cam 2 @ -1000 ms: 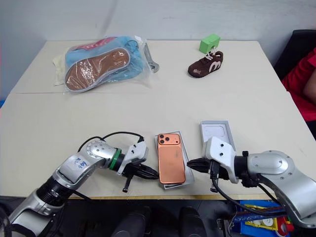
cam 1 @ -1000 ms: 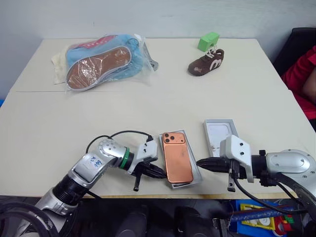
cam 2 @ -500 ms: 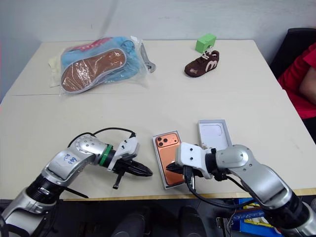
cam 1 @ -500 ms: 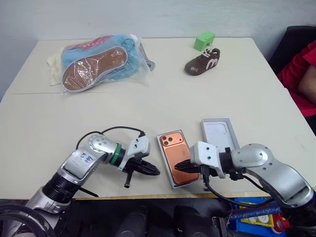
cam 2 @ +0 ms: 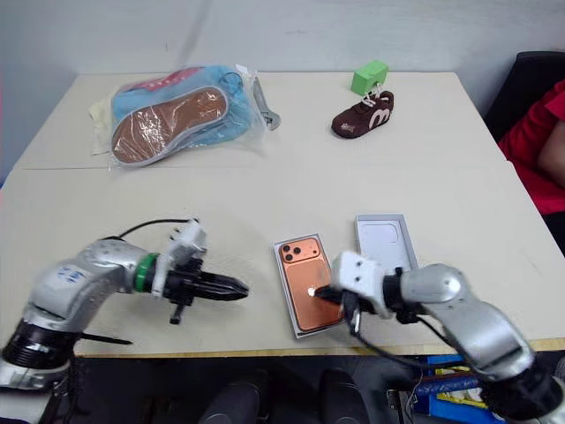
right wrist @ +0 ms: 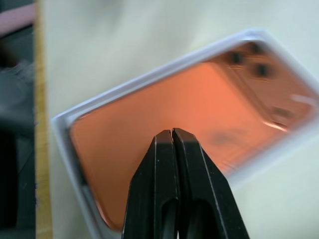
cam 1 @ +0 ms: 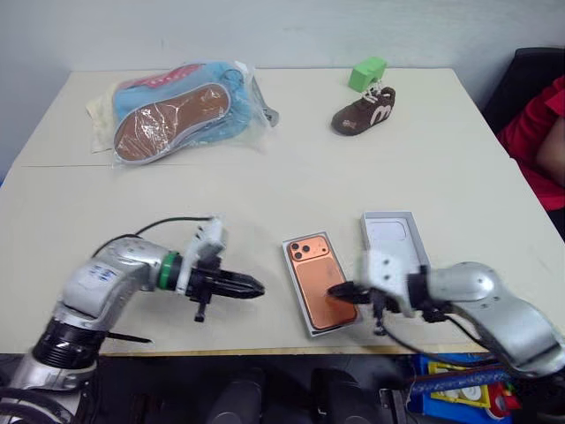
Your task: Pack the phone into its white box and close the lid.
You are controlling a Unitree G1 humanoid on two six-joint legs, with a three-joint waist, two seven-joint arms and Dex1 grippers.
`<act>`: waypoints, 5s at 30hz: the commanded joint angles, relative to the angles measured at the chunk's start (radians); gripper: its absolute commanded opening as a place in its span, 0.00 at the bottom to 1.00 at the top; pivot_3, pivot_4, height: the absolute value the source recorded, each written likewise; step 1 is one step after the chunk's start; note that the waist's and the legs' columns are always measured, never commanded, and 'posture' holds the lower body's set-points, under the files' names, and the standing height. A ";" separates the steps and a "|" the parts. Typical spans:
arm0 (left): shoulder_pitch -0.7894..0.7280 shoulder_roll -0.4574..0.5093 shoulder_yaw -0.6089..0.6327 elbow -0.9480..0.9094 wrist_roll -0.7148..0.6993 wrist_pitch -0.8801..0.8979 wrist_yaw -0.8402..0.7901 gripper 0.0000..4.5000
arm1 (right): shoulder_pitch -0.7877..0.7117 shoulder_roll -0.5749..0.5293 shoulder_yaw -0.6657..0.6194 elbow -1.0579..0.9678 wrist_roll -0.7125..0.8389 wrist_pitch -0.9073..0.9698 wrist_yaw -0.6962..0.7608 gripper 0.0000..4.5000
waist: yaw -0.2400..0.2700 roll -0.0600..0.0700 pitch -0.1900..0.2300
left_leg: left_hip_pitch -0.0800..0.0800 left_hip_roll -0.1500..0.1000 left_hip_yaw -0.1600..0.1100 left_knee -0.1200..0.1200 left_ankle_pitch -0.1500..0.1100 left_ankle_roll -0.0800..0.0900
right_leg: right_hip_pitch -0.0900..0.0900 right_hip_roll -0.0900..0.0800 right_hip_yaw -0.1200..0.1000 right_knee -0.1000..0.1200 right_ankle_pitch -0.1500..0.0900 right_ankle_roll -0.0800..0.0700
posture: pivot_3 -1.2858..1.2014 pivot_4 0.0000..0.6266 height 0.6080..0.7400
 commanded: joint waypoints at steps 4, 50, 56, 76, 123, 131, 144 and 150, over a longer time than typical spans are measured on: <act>-0.039 0.028 0.111 -0.010 -0.036 -0.089 -0.016 0.62 | 0.052 0.039 -0.218 -0.115 0.092 0.358 -0.212 0.13 | -0.002 0.000 0.000 | 0.000 0.000 0.001 -0.001 0.000 0.000 | 0.000 0.000 0.000 -0.001 0.000 0.000 | 0.52 0.24 1.00; 0.296 0.111 0.178 -0.054 0.206 -0.471 0.056 1.00 | -0.394 0.374 0.123 0.463 1.544 0.401 -0.775 0.01 | -0.050 0.001 0.000 | 0.002 0.003 0.002 -0.004 0.002 -0.001 | 0.000 0.000 -0.001 -0.004 0.000 -0.002 | 0.52 0.24 1.00; 0.383 0.111 0.260 -0.118 0.157 -0.428 0.082 0.80 | -0.398 0.527 0.185 0.602 1.544 0.407 -0.904 0.00 | -0.050 0.002 0.000 | 0.002 0.002 0.001 -0.003 0.002 -0.001 | -0.001 0.000 -0.001 0.001 0.001 -0.003 | 0.52 0.24 1.00; 0.163 -0.014 -0.070 0.053 0.364 -0.521 0.143 0.00 | -0.200 0.451 0.174 0.500 1.530 0.333 -1.091 0.00 | -0.030 0.003 -0.001 | 0.002 0.001 0.001 -0.003 0.002 0.000 | -0.001 0.000 -0.001 0.001 0.002 -0.003 | 0.52 0.24 1.00; -0.314 -0.374 -0.308 0.649 0.606 -0.847 -0.031 0.00 | 0.234 -0.065 0.117 0.046 0.224 -0.090 -0.089 0.01 | -0.004 -0.001 -0.002 | -0.001 0.000 0.002 0.003 0.001 0.001 | -0.001 0.001 -0.001 -0.006 0.003 -0.001 | 0.52 0.24 1.00; -0.316 -0.293 -0.229 0.581 0.431 -0.631 -0.217 0.00 | 0.295 -0.120 -0.089 -0.059 0.452 -0.016 0.027 0.01 | -0.001 -0.001 -0.002 | -0.001 0.000 0.001 0.005 0.001 0.001 | -0.001 0.000 -0.002 0.000 0.003 -0.001 | 0.52 0.24 1.00; -0.442 -0.537 -0.356 0.852 0.664 -0.753 0.043 0.00 | 0.167 -0.026 0.123 0.069 0.129 -0.054 -0.204 0.01 | -0.001 -0.005 -0.002 | -0.002 -0.003 0.000 0.009 -0.002 0.003 | -0.004 0.000 -0.002 0.005 0.003 0.000 | 0.52 0.24 1.00; -0.474 -0.530 -0.395 0.978 0.759 -0.851 0.095 0.00 | 0.198 -0.006 0.173 0.074 0.027 -0.128 -0.202 0.01 | -0.001 -0.010 -0.016 | 0.014 -0.002 0.000 0.008 -0.003 0.001 | 0.011 0.000 -0.002 -0.001 0.003 0.000 | 0.52 0.24 1.00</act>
